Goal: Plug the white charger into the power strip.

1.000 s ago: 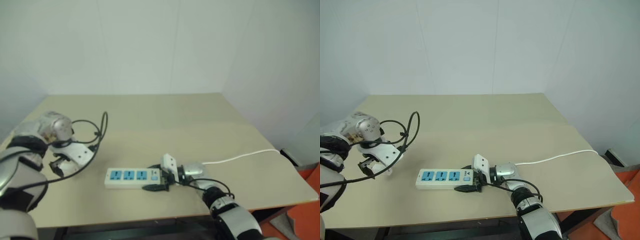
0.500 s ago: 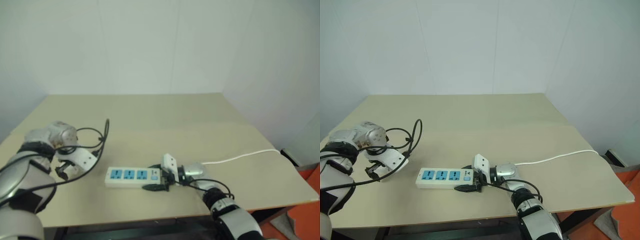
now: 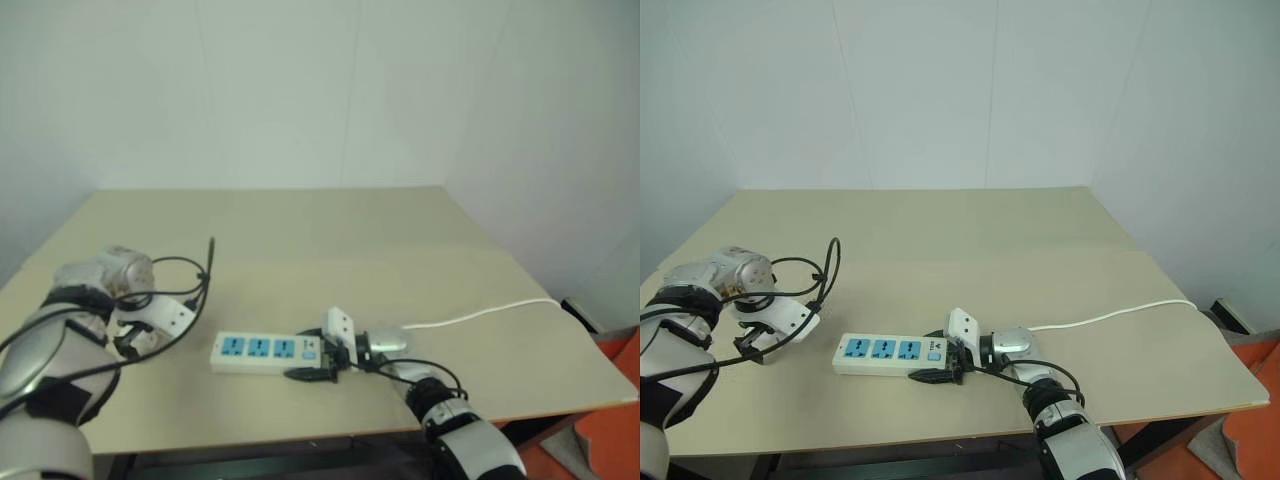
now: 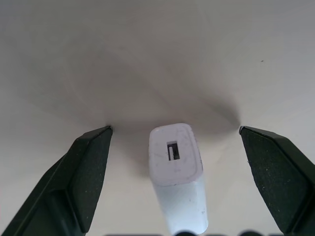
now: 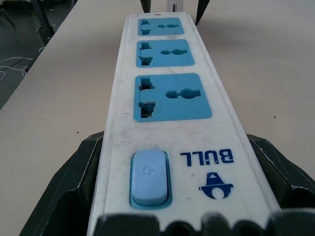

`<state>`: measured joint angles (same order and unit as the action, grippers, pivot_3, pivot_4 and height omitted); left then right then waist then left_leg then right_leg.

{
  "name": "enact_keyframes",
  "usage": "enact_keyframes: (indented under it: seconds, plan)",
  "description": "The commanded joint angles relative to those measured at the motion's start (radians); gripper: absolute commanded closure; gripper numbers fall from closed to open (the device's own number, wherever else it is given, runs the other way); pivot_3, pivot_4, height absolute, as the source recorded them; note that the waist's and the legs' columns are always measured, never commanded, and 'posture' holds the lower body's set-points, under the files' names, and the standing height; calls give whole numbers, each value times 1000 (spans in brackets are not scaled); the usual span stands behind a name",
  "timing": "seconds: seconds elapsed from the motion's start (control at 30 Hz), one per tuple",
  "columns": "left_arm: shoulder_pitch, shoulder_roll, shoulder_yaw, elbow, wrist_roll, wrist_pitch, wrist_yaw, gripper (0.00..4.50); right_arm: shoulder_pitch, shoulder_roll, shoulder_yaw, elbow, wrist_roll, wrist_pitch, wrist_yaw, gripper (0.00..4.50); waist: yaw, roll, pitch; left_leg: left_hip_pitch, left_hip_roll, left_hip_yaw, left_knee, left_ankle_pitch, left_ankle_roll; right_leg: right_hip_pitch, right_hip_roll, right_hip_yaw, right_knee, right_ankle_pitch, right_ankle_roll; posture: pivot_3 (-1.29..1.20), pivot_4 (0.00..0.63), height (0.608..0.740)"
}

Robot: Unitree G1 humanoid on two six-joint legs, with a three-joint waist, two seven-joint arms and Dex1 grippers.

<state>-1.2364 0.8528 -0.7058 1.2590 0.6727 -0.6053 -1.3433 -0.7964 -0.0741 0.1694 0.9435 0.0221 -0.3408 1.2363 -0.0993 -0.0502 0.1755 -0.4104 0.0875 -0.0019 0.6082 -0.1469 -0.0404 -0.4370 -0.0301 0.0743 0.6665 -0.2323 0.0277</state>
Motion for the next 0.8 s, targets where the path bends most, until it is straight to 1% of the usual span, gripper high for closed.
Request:
enact_keyframes:
  seconds: [0.03,0.27,0.37,0.5,0.67,0.8]
  plan:
    - [-7,4,12,15,20,19,14,0,27,15,20,-4,-1,17,1,1066,0,0,0,0,0,0,0,0,0,0,0,0,0,0,0,0,150,740]
    - [-17,6,22,23,25,31,10,0,32,15,23,-12,-3,21,1,1066,0,0,0,0,0,0,0,0,0,0,0,0,0,0,0,0,150,740]
    - [-5,-2,32,24,15,27,-11,576,32,15,23,-13,-3,23,-1,1066,0,0,0,0,0,0,0,0,0,0,0,0,0,0,0,0,150,740]
    - [3,-5,43,24,7,14,-39,1867,35,13,22,-18,-2,27,-2,1066,0,0,0,0,0,0,0,0,0,0,0,0,0,0,0,0,150,740]
    - [-3,-2,50,26,14,18,-36,3475,38,9,21,-21,-3,30,-4,1066,0,0,0,0,0,0,0,0,0,0,0,0,0,0,0,0,150,740]
    - [-8,1,59,28,8,16,-45,3487,35,10,19,-21,-2,33,-9,1066,0,0,0,0,0,0,0,0,0,0,0,0,0,0,0,0,150,740]
